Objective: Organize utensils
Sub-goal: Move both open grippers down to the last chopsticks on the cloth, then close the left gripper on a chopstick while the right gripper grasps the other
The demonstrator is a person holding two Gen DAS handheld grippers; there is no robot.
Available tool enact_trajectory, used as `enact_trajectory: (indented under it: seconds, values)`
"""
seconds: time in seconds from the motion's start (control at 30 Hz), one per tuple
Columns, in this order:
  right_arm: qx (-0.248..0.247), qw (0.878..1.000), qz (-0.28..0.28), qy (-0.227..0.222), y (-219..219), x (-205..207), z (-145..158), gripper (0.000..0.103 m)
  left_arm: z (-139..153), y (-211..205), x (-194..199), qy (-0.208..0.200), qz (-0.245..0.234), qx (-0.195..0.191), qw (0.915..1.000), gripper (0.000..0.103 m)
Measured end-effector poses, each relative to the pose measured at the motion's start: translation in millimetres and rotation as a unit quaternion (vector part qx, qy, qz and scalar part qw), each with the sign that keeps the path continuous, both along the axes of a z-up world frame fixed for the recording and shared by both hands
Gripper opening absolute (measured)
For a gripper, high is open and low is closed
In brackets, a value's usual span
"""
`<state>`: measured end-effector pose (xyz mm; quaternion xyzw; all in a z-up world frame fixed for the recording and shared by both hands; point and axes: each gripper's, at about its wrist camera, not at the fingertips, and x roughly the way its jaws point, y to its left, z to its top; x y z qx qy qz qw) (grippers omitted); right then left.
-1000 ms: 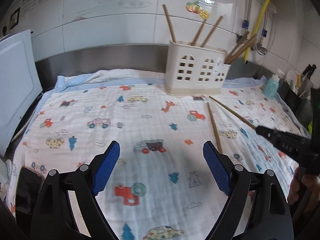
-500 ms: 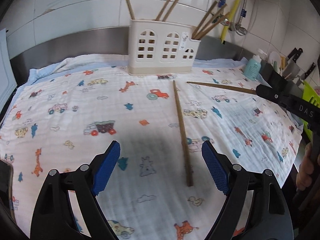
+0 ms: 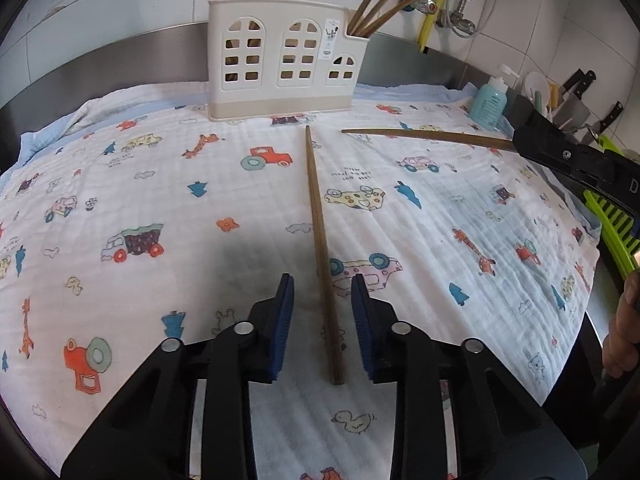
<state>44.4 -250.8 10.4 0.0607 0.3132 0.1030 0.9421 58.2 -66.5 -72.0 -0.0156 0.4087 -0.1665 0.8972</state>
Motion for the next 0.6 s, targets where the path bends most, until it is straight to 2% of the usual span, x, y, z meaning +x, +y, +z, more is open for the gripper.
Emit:
enact_trajectory:
  seconds: [0.1,0.5,0.6]
  values:
    - [0.003,1.0,0.0,0.001,-1.2,0.4,-1.1,0.007,-2.3,-5.9,-0.2,-0.001,-0.009,0.006,0.9999,0.017]
    - [0.004,1.0,-0.001,-0.002,-6.1,0.6,-1.4,0.007,-7.3,-9.5,7.3,0.013,0.005,0.028,0.9995,0.007]
    - [0.004,1.0,0.001,-0.004,-5.8,0.2,0.7,0.007,-4.6,-8.0,11.2,0.02,0.01,0.021,0.9995,0.006]
